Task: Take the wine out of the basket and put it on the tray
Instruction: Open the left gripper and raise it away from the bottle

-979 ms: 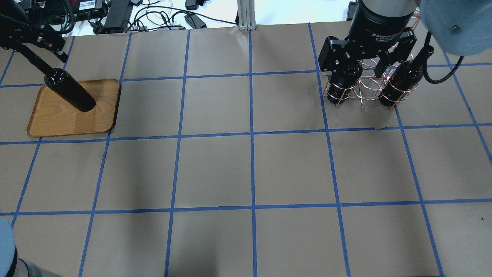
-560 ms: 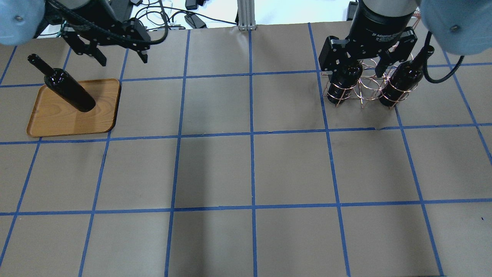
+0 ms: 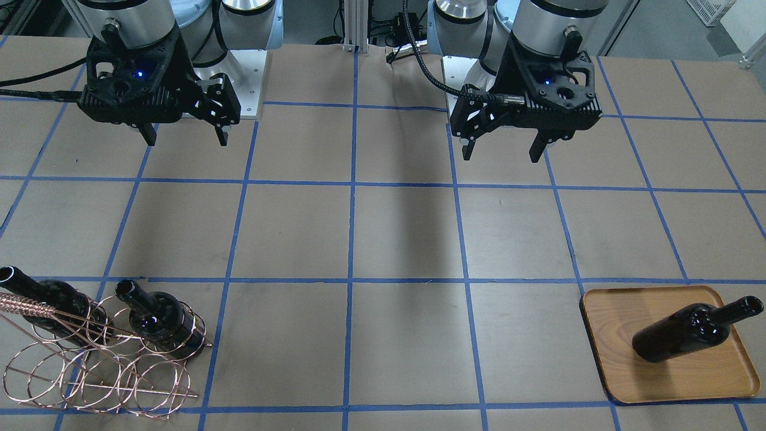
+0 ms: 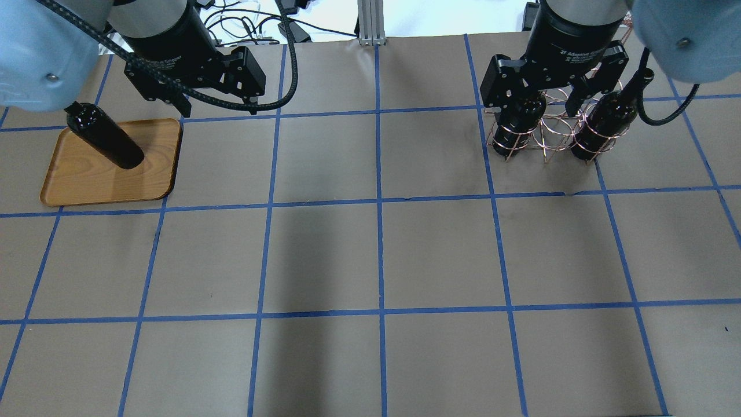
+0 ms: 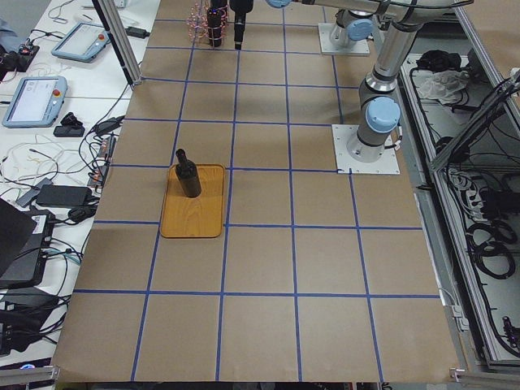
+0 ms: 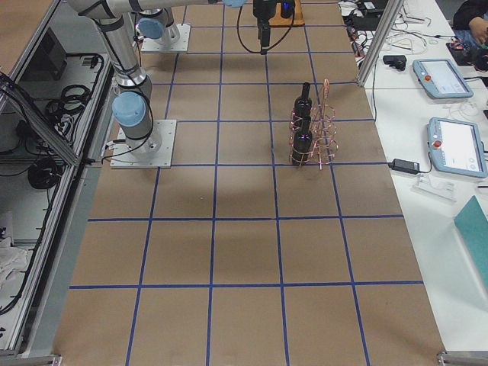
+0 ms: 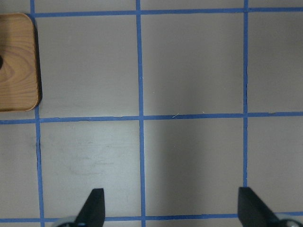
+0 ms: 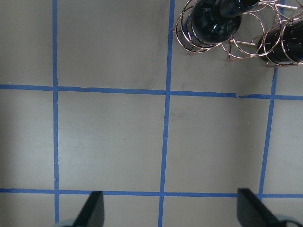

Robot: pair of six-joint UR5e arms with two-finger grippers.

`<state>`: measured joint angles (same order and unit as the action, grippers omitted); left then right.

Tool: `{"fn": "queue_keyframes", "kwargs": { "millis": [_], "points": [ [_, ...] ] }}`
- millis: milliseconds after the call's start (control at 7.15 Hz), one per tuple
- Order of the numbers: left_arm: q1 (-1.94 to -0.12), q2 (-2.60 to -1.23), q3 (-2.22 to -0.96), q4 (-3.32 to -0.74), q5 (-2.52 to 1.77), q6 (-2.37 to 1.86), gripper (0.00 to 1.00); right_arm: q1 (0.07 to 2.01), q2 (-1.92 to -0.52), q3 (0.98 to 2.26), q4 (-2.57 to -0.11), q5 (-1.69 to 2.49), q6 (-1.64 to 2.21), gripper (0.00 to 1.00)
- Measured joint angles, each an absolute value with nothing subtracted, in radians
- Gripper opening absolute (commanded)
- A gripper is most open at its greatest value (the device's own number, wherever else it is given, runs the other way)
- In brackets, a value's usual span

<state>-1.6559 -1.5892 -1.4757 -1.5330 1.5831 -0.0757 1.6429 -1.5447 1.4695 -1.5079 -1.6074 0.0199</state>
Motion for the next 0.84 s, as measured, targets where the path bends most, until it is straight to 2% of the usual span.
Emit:
{"fn": "queue_keyframes", "kwargs": {
  "millis": [839],
  "points": [
    [-1.654,-1.552,-1.518,-1.53,1.606,-0.075,1.0,1.643,-1.545,1.47,-1.506,-1.61,0.02,1.0]
  ]
}}
